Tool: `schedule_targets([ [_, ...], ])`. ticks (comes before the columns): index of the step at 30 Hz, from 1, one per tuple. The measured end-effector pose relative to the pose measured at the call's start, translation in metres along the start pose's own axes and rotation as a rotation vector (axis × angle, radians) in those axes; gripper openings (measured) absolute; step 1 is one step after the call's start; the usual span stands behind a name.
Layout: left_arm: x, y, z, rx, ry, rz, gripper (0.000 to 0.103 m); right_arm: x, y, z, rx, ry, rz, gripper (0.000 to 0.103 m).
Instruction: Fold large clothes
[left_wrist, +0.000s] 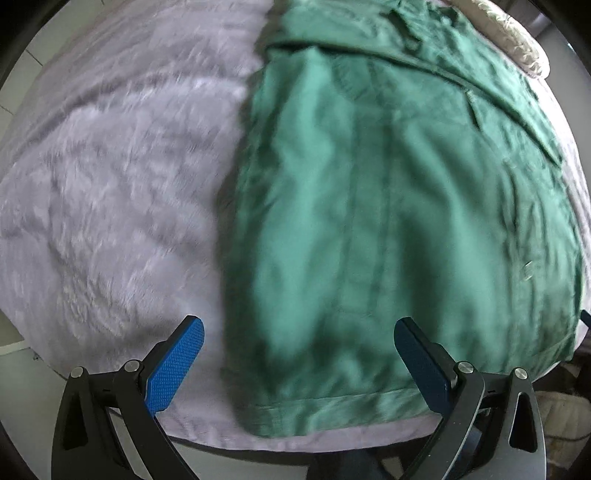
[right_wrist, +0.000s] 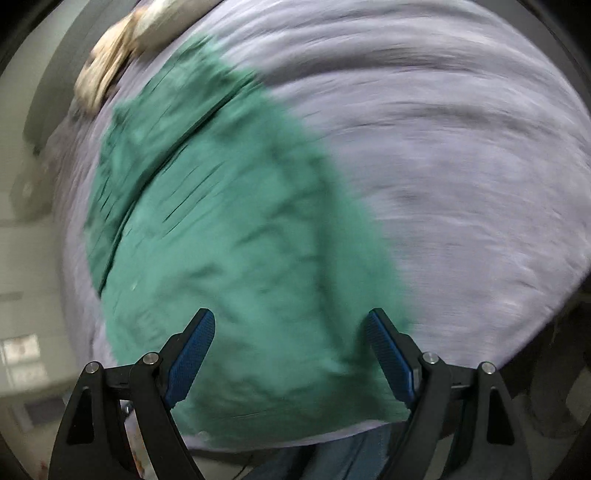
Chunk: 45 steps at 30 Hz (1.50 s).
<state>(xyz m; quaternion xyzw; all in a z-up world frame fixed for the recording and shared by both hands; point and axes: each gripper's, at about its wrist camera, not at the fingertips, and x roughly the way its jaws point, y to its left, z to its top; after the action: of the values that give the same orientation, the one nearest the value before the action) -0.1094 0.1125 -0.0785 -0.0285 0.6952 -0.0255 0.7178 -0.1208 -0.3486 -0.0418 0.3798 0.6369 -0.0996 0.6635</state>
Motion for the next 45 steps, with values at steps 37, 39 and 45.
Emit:
schedule_targets([
  [37, 0.021, -0.014, -0.022, 0.006, 0.106, -0.387, 0.027, 0.045, -0.017, -0.024, 0.122, 0.23, 0.459, 0.01],
  [39, 0.003, -0.01, -0.012, -0.035, 0.088, -0.474, 0.027, 0.036, -0.014, -0.018, 0.141, 0.223, 0.568, 0.01],
  [45, -0.059, 0.003, 0.051, -0.169, -0.076, -0.642, 0.027, 0.008, 0.028, 0.029, 0.089, 0.198, 0.737, 0.01],
])
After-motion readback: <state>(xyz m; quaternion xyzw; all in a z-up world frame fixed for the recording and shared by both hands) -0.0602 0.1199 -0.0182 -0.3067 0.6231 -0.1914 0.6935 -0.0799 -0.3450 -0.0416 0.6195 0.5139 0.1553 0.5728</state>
